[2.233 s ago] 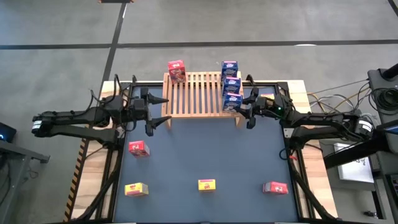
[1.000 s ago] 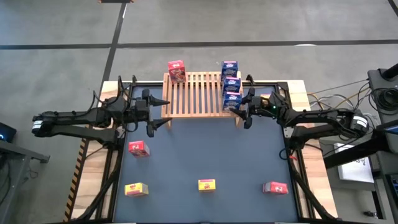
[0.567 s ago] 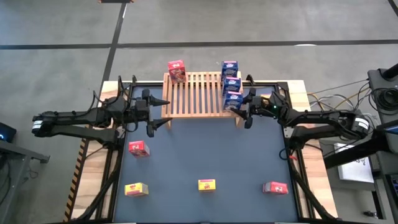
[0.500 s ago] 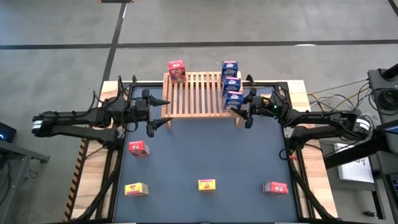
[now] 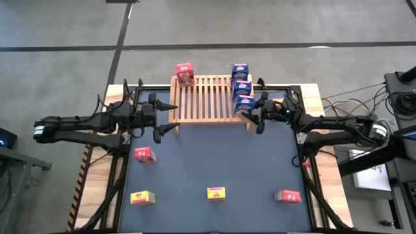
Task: Stack cereal on shelf
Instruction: Put the blue cereal box on the shelf aligned with the blue cereal boxes
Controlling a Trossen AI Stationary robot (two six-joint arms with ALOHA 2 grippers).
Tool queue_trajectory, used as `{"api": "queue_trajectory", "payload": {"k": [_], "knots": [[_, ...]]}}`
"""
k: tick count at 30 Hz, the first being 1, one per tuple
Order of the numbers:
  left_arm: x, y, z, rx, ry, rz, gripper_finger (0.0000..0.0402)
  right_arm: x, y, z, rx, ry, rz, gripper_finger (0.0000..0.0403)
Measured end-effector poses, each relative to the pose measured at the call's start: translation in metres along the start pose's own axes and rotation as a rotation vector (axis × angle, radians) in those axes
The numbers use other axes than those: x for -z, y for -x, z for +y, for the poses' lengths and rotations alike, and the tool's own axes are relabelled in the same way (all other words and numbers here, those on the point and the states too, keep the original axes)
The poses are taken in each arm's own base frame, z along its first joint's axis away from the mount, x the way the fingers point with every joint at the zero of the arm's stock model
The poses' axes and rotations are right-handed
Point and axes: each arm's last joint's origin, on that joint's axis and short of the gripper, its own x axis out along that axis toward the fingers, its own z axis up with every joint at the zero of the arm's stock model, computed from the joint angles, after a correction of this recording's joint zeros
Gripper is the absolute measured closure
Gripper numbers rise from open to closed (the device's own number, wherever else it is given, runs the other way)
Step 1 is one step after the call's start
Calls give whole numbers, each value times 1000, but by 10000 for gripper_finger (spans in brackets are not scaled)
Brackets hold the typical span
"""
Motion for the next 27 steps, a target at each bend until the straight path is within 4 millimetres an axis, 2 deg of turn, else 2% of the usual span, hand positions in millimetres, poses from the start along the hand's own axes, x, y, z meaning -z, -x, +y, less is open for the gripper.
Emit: {"api": "queue_trajectory", "payload": {"k": [14,27], "knots": [[0,0,0,0,0,2,98,0,-9,-3,-34,-11,3,198],[0,0,0,1,0,2,98,3,-8,-2,-28,-9,42,117]]}}
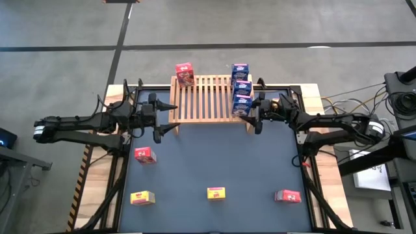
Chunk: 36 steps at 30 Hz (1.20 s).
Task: Stack cereal on shelf
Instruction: Put the blue cereal box on the shelf aligned with the blue cereal boxes, then put the top red cereal box on the shelf aligned with the red cereal box
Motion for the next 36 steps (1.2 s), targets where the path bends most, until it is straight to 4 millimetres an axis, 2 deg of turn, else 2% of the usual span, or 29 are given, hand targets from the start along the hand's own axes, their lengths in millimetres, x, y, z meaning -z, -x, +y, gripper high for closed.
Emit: {"api": "queue_trajectory", "payload": {"k": [18,30,36], "knots": [[0,0,0,0,7,2,98,-3,6,2,5,9,30,103],[1,0,0,1,4,9,98,-6,20,5,52,18,93,98],[1,0,0,1,3,11,98,-10,33,10,73,18,136,98]]}}
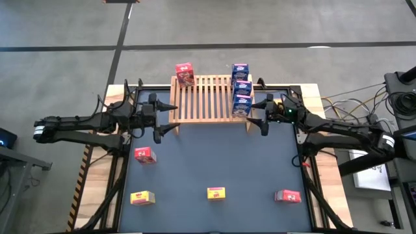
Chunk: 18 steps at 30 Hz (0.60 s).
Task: Stack cereal on shelf
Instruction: Put the top red cereal box on the shelf aligned with the red cereal box
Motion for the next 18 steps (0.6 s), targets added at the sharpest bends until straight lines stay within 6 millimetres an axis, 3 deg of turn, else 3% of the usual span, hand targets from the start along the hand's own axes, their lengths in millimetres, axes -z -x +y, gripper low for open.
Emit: {"api": "queue_trajectory", "payload": {"k": [10,18], "knots": [[5,20,3,-32,23,98,98,-10,33,8,49,19,-26,97],[26,20,2,-32,57,195,98,-17,47,6,228,-32,1,104]]}}
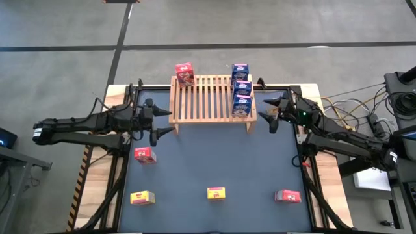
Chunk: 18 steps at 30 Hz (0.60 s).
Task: Stack cereal on shelf
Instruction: Put the top red cereal box on the shelf aligned with the red cereal box
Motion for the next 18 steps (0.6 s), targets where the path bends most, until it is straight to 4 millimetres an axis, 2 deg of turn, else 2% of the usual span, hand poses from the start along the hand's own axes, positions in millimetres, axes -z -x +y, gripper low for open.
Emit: {"api": "queue_trajectory", "payload": {"k": [5,12,18], "knots": [[11,-3,2,-83,-1,23,98,-19,2,-5,115,-34,33,115],[24,-10,3,-107,30,-5,98,-46,6,-8,159,-6,3,124],[27,-10,3,-108,42,3,98,-53,9,-11,239,-2,-7,124]]}}
